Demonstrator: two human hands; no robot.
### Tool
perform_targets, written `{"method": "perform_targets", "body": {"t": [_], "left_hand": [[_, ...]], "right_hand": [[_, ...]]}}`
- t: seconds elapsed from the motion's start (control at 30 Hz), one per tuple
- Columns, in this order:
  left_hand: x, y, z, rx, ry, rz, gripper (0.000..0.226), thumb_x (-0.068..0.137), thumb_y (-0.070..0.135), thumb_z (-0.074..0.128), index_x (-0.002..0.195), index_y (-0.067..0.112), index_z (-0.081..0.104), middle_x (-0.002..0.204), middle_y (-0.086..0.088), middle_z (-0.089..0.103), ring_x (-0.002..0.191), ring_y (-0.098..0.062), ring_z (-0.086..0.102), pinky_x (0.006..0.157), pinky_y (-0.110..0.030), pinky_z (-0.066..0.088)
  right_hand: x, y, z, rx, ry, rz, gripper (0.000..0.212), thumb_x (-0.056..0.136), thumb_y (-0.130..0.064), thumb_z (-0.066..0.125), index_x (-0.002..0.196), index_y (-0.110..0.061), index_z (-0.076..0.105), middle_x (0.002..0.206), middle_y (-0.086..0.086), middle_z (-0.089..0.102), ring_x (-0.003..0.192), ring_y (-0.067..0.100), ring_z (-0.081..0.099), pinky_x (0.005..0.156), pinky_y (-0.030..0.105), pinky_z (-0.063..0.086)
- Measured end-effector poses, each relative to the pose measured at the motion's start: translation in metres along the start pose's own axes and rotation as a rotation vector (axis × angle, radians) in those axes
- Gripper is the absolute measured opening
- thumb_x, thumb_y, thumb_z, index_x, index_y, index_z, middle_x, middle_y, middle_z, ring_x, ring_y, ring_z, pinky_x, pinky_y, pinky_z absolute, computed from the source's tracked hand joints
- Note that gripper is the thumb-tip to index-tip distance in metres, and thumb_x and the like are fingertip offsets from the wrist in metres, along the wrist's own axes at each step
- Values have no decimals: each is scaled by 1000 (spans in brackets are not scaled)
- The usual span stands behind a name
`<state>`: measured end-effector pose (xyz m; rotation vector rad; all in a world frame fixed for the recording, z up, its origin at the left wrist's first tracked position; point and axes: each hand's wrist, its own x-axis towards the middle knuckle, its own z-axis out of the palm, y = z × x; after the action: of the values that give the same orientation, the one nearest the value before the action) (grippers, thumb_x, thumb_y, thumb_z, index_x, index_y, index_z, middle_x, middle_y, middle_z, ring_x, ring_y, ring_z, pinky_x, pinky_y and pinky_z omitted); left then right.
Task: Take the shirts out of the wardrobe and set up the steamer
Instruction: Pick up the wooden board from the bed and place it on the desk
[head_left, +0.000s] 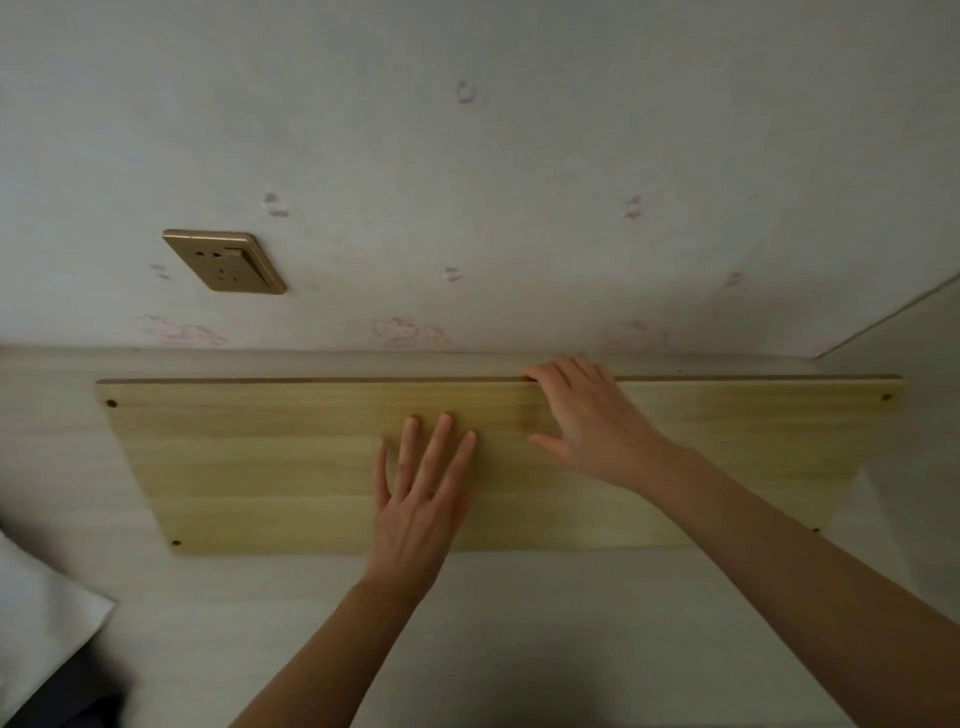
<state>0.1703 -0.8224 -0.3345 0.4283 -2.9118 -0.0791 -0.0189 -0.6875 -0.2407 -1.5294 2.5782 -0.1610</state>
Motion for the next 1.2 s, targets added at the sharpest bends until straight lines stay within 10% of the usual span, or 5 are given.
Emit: {"method": "perform_targets", "body": {"t": [1.2], "left_hand": [[-40,-1,82,-70,-286,-26,59,91,55,39,146,34,36,156,1,31,145,-31,23,108,-66,22]], "right_hand": [[47,13,100,136,-469,179,50,83,-25,62,129,-13,47,122,10,49,115,29,38,95,43,44]]}}
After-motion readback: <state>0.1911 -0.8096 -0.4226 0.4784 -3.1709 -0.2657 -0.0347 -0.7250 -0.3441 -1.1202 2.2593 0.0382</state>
